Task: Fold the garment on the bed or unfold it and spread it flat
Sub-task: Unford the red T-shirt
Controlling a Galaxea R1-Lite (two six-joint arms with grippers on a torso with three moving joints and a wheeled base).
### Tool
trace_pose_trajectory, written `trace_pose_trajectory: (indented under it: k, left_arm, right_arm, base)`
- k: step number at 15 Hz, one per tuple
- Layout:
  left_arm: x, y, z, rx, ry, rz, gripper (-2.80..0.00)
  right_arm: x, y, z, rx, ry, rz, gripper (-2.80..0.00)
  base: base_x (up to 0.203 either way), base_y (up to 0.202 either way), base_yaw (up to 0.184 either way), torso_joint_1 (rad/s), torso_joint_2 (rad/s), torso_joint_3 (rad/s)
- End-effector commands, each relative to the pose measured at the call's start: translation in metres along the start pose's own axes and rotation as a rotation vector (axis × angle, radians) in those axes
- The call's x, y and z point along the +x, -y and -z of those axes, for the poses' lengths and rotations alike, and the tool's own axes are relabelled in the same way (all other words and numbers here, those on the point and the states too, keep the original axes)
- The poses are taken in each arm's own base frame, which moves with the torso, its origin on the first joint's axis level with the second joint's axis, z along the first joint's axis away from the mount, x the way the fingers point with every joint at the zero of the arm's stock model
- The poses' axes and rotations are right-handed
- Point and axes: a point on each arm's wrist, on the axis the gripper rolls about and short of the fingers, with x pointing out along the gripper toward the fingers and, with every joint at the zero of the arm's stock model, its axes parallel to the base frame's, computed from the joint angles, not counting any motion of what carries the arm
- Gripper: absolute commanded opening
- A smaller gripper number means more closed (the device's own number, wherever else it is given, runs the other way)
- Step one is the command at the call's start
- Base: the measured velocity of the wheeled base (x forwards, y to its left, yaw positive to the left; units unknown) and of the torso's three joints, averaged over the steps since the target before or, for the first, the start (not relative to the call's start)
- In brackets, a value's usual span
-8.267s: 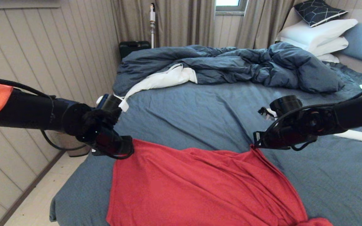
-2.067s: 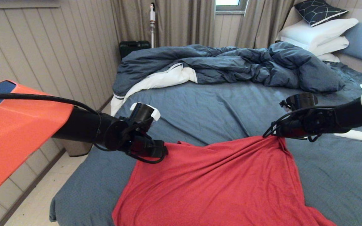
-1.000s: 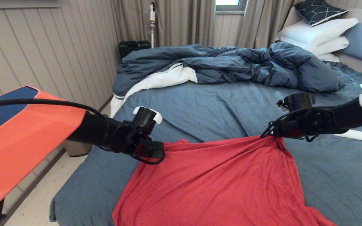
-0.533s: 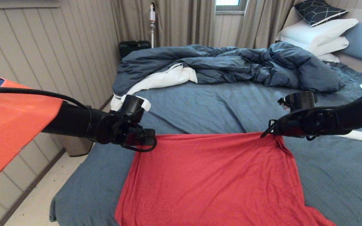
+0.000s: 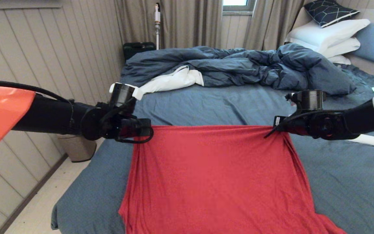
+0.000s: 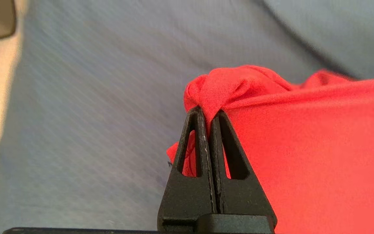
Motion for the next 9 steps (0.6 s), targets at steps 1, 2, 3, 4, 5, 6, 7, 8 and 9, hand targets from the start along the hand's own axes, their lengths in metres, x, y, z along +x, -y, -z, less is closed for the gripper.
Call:
trace_pose_trajectory:
  k: [1, 2, 3, 4, 5, 6, 7, 8, 9]
  left_arm:
    - [-0.009, -0.007, -0.009, -0.020, 0.033, -0.008, -2.80]
    - [-0.011, -0.011, -0.012, -0.028, 0.042, -0.015, -2.80]
    - [-0.013, -0.014, -0.014, -0.033, 0.047, -0.018, -2.80]
    - [-0.016, -0.017, -0.018, -0.040, 0.060, -0.023, -2.80]
    - [-0.019, -0.022, -0.021, -0.047, 0.073, -0.029, -2.80]
    - [-0.021, -0.024, -0.024, -0.046, 0.080, -0.031, -2.80]
    - [-0.021, -0.026, -0.024, -0.040, 0.081, -0.035, -2.80]
    - [-0.021, -0.028, -0.025, -0.039, 0.082, -0.041, -2.80]
    - [-0.020, -0.030, -0.025, -0.040, 0.082, -0.046, -2.80]
  right_arm:
    - [-0.002, -0.004, -0.003, 0.003, 0.029, -0.006, -2.80]
    - [-0.002, -0.007, -0.003, 0.002, 0.037, -0.003, -2.80]
    - [-0.002, -0.010, -0.003, 0.000, 0.044, -0.001, -2.80]
    - [-0.003, -0.012, -0.004, 0.000, 0.069, 0.013, -2.80]
    - [-0.002, -0.015, -0.007, 0.003, 0.104, 0.016, -2.80]
    - [-0.003, -0.018, -0.009, -0.006, 0.132, 0.012, -2.80]
    - [-0.002, -0.019, -0.010, -0.016, 0.151, 0.019, -2.80]
    - [-0.002, -0.021, -0.012, -0.015, 0.176, 0.035, -2.80]
    - [-0.001, -0.022, -0.014, -0.012, 0.191, 0.051, -2.80]
  base:
    - [0.000, 0.000, 0.000, 0.000, 0.00, 0.000]
    - [0.000, 0.000, 0.000, 0.000, 0.00, 0.000]
    - [0.000, 0.000, 0.000, 0.000, 0.00, 0.000]
    - [0.000, 0.000, 0.000, 0.000, 0.00, 0.000]
    - [0.000, 0.000, 0.000, 0.000, 0.00, 0.000]
    - [0.000, 0.000, 0.000, 0.000, 0.00, 0.000]
    - [0.000, 0.000, 0.000, 0.000, 0.00, 0.000]
    - [0.000, 0.000, 0.000, 0.000, 0.00, 0.000]
    - [0.000, 0.000, 0.000, 0.000, 0.00, 0.000]
